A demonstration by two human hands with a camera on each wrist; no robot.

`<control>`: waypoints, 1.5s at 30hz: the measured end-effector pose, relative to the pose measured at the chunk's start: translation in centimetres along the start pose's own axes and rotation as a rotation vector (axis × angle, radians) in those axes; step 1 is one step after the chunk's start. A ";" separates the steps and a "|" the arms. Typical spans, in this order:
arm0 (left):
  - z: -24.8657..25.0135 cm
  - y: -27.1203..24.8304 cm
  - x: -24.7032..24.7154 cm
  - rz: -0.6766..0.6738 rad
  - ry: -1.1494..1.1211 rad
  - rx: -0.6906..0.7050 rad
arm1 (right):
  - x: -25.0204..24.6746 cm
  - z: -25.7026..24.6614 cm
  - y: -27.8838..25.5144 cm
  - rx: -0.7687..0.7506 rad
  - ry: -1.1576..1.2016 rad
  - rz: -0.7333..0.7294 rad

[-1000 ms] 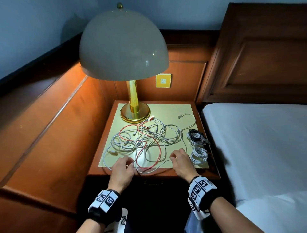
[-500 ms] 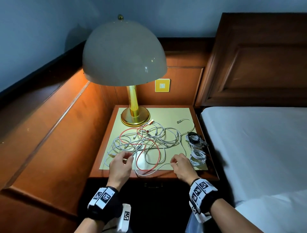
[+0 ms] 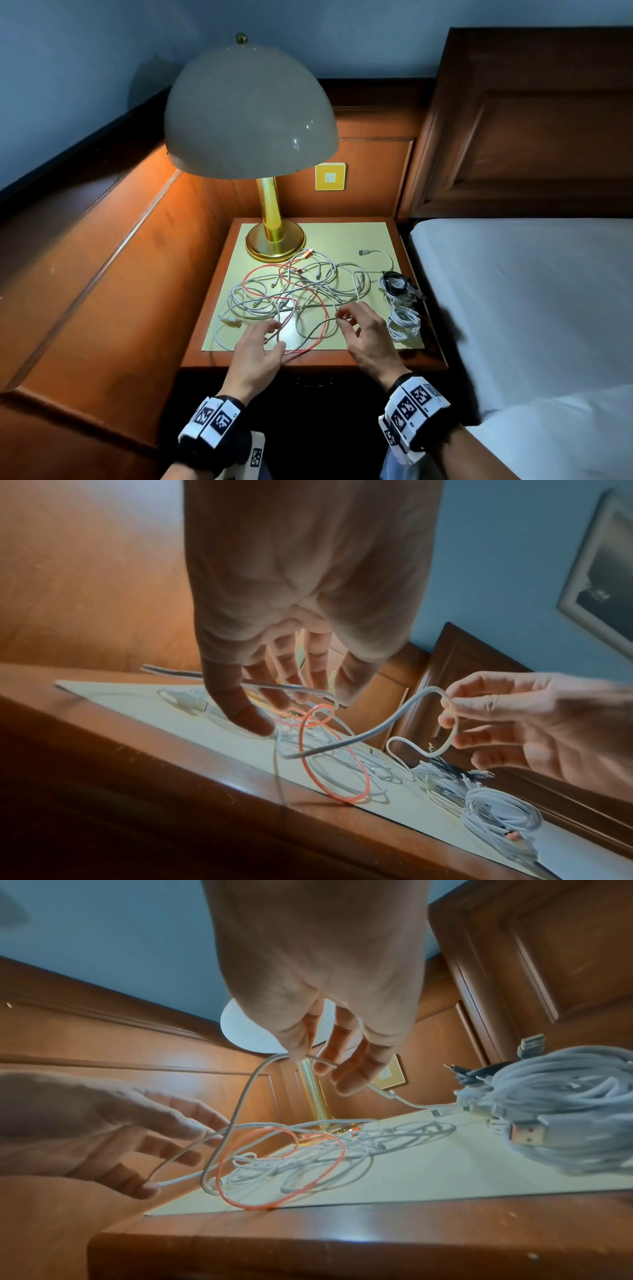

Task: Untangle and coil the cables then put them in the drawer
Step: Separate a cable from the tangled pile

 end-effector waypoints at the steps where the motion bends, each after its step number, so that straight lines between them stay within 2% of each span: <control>1: 0.4 -0.3 0.0 -0.006 0.011 0.034 | -0.2 -0.4 -0.1 -0.014 0.013 0.024; 7: 2.5 -1.3 0.9 -0.022 0.014 0.201 | -0.2 -3.2 -0.6 -0.113 0.071 0.046; 9: 2.8 -1.2 0.8 0.029 0.009 0.208 | -0.3 -4.1 -0.7 -0.167 0.080 0.035; 11: 3.1 -1.4 0.1 0.101 -0.139 0.195 | -0.3 -4.2 -0.7 -0.180 0.052 0.016; 13: 3.4 -2.1 -0.7 0.163 -0.307 0.188 | 0.0 -3.0 -0.5 -0.134 -0.021 -0.036; 16: 3.6 -3.3 -1.8 0.163 -0.493 0.185 | 0.6 -0.3 -0.5 -0.006 -0.107 -0.133; 18: 3.5 -4.1 -2.3 0.160 -0.560 0.198 | 0.7 0.6 -0.6 0.040 -0.122 -0.146; 22: 2.0 -5.7 -2.1 0.121 -0.451 0.229 | -0.2 0.4 -0.3 -0.014 -0.100 0.006; 25: -0.2 -6.1 -1.5 0.085 -0.298 0.173 | -1.0 -1.3 -0.1 -0.109 -0.054 0.095; 28: -1.8 -6.2 -1.3 0.063 -0.180 0.098 | -1.4 -3.6 -0.1 -0.202 0.033 0.072; 30: -1.6 -6.1 -1.5 0.064 -0.189 0.079 | -1.6 -4.7 0.0 -0.238 0.080 0.048; 36: 3.9 -5.4 -3.2 0.102 -0.289 0.208 | -0.8 -7.5 -0.7 -0.341 0.083 -0.020; 39: 5.9 -4.7 -3.0 0.097 -0.239 0.304 | -0.2 -7.5 -0.8 -0.315 0.095 -0.053; 41: 6.5 -4.4 -2.4 0.045 -0.192 0.369 | 0.0 -7.0 -1.0 -0.294 0.109 -0.076; 43: 6.3 -4.5 -2.0 -0.006 -0.211 0.348 | -0.1 -6.3 -1.4 -0.276 0.147 -0.075; 45: 5.5 -4.6 -1.9 -0.007 -0.272 0.270 | -0.3 -5.2 -1.7 -0.216 0.181 -0.047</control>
Point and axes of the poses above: each hand's wrist, its own y-axis towards the middle knuckle, its own x-axis out of the palm, z = x × y, the point moved 5 cm from there along y, towards the middle knuckle, and after that the axes turned 2 degrees about -x, right-handed, at the moved point
